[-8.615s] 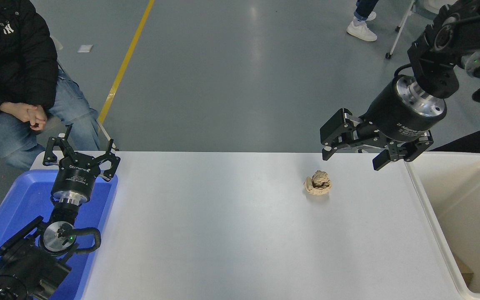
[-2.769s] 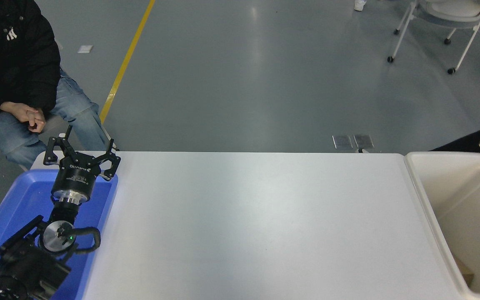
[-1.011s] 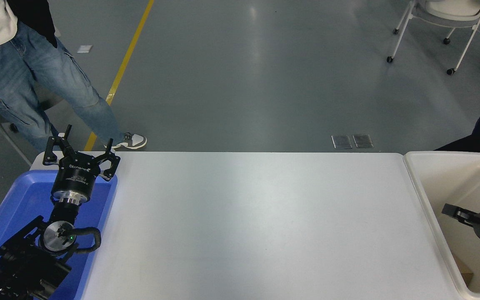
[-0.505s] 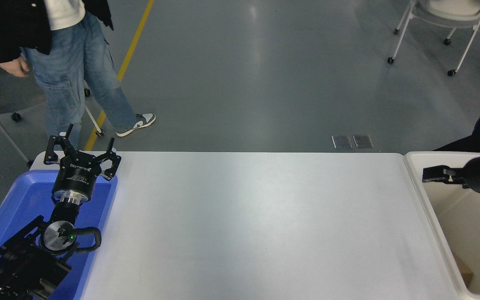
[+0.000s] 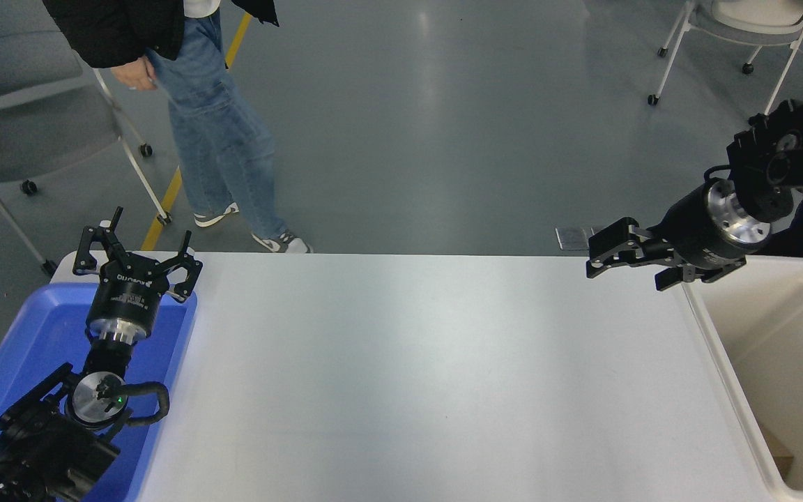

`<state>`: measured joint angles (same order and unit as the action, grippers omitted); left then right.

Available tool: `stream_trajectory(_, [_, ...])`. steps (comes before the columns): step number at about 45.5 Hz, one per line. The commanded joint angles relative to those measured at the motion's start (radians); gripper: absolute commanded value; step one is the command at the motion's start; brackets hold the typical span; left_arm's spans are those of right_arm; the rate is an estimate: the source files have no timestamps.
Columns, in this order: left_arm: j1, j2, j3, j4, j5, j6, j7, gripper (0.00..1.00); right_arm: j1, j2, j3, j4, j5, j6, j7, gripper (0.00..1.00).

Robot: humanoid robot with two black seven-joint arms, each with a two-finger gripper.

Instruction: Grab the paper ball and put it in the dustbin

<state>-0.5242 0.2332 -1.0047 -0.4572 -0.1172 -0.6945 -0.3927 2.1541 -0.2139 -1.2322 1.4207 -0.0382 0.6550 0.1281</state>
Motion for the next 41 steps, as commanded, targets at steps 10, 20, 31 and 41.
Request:
stream_trajectory(10, [0.001,0.0,-0.002,0.0,-0.001,0.003,-0.002,1.0,0.151,0.122,-0.01,0.041,0.09,0.13,-0.001,1.0])
stream_trajectory(20, [0.001,0.0,-0.002,0.0,-0.001,0.004,-0.002,1.0,0.244,0.119,-0.013,0.089,0.138,0.13,-0.001,1.0])
stream_trajectory(31, [0.001,0.0,-0.002,0.0,-0.001,0.004,-0.002,1.0,0.276,0.113,-0.058,0.099,0.141,0.13,-0.001,1.0])
stream_trajectory(41, [0.001,0.0,-0.002,0.0,-0.001,0.004,-0.002,1.0,0.291,0.102,-0.107,0.119,0.144,0.13,-0.001,1.0])
